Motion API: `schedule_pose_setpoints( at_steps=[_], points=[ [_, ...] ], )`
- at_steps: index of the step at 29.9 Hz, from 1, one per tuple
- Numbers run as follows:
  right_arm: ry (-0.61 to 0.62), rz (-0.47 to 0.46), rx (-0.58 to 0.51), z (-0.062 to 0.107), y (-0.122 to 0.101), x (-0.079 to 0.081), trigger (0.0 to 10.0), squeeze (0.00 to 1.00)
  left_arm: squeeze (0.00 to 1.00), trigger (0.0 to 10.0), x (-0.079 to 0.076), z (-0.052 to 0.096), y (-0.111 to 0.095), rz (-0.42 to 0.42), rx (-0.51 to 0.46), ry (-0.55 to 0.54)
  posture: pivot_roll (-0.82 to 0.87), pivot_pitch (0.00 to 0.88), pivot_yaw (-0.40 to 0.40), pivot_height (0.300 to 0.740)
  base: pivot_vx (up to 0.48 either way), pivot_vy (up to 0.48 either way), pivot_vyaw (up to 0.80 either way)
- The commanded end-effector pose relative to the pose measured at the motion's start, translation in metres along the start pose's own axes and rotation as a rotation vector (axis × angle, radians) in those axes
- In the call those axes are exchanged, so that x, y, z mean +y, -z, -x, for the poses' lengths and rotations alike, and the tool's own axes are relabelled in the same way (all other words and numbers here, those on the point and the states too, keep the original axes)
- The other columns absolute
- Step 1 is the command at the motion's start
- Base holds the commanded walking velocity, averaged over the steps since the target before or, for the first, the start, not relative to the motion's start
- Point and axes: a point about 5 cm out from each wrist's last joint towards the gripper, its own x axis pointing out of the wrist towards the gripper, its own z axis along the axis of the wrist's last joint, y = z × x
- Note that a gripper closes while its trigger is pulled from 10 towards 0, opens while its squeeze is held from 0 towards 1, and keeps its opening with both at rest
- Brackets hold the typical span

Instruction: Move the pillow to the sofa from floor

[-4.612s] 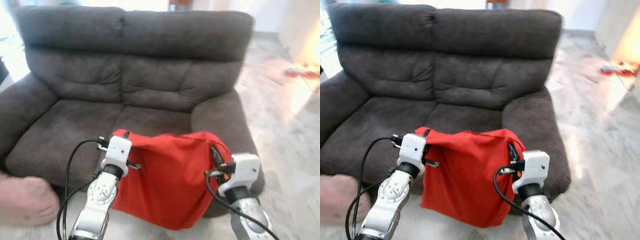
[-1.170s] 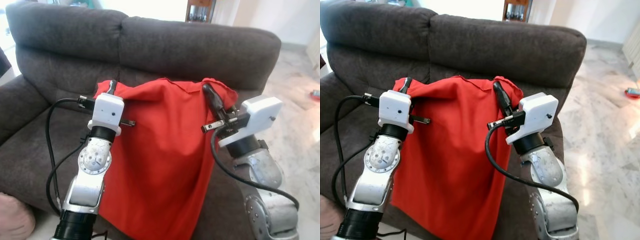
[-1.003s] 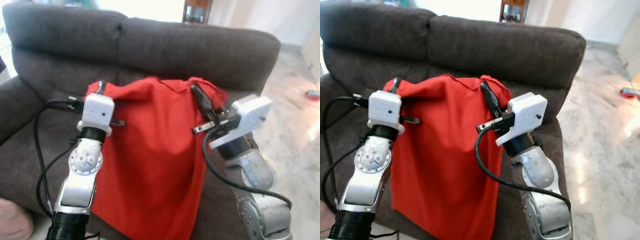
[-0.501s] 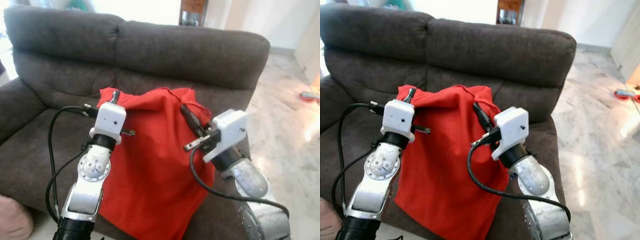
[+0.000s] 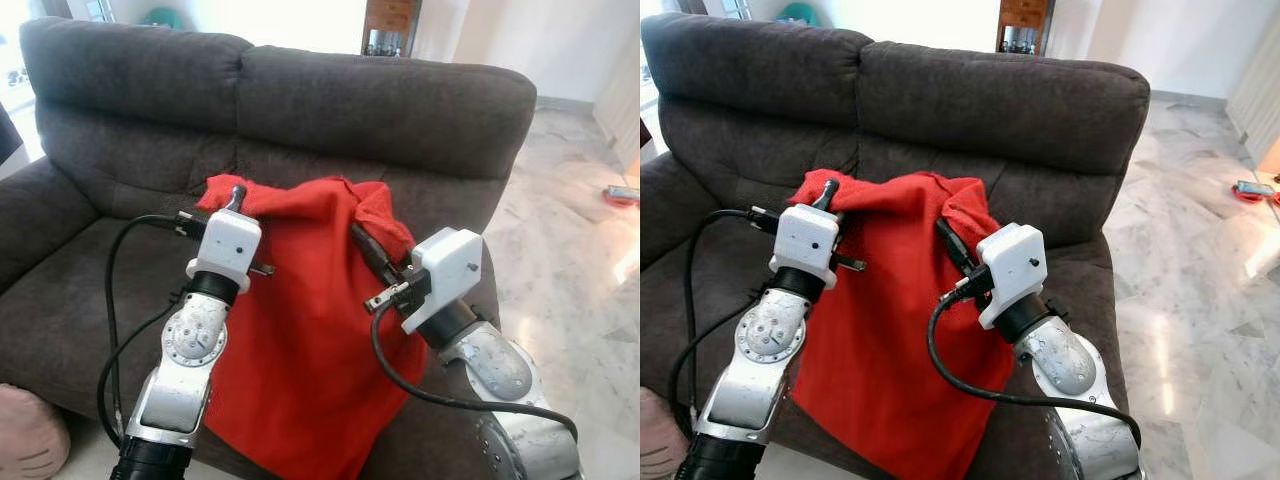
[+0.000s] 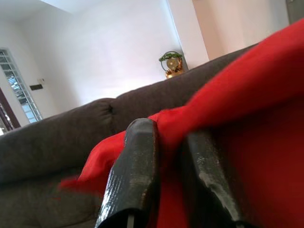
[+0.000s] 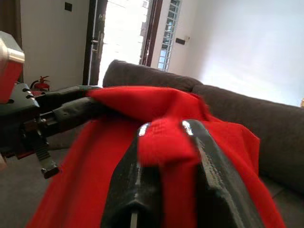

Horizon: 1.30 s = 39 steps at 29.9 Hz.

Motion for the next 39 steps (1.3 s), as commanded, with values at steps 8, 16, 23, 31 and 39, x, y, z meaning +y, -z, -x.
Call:
schedule_pose_setpoints(
  at_steps=[8, 16, 23, 31, 39],
  points=[
    [0.026, 0.029, -0.005, -0.001, -0.002, -0.003, 10.0, 0.00, 1.00, 10.0, -0.004, -0.001, -0.006, -0.021, -0.032, 0.021, 0.03, 0.035, -0.036, 0.740, 0.000, 0.000, 0.00],
    [0.430, -0.042, 0.045, 0.019, 0.023, -0.061, 10.0, 0.00, 0.00, 10.0, -0.001, 0.019, 0.041, 0.026, 0.176, 0.027, 0.03, 0.032, -0.036, 0.740, 0.000, 0.000, 0.00],
    [0.654, -0.114, 0.349, 0.076, 0.106, -0.090, 10.0, 0.00, 0.00, 10.0, 0.010, 0.059, 0.102, 0.046, 0.447, -0.015, 0.03, 0.023, -0.032, 0.740, 0.000, 0.000, 0.00],
    [0.823, -0.277, 0.594, 0.126, 0.174, -0.082, 10.0, 0.00, 0.00, 10.0, 0.002, 0.093, 0.135, 0.072, 0.595, 0.016, 0.03, 0.003, -0.020, 0.740, 0.000, 0.000, 0.00],
    [0.766, -0.325, 0.826, 0.157, 0.221, -0.050, 10.0, 0.00, 0.00, 10.0, -0.014, 0.143, 0.170, 0.111, 0.801, 0.066, 0.03, 0.000, -0.008, 0.740, 0.000, 0.000, 0.00]
  ],
)
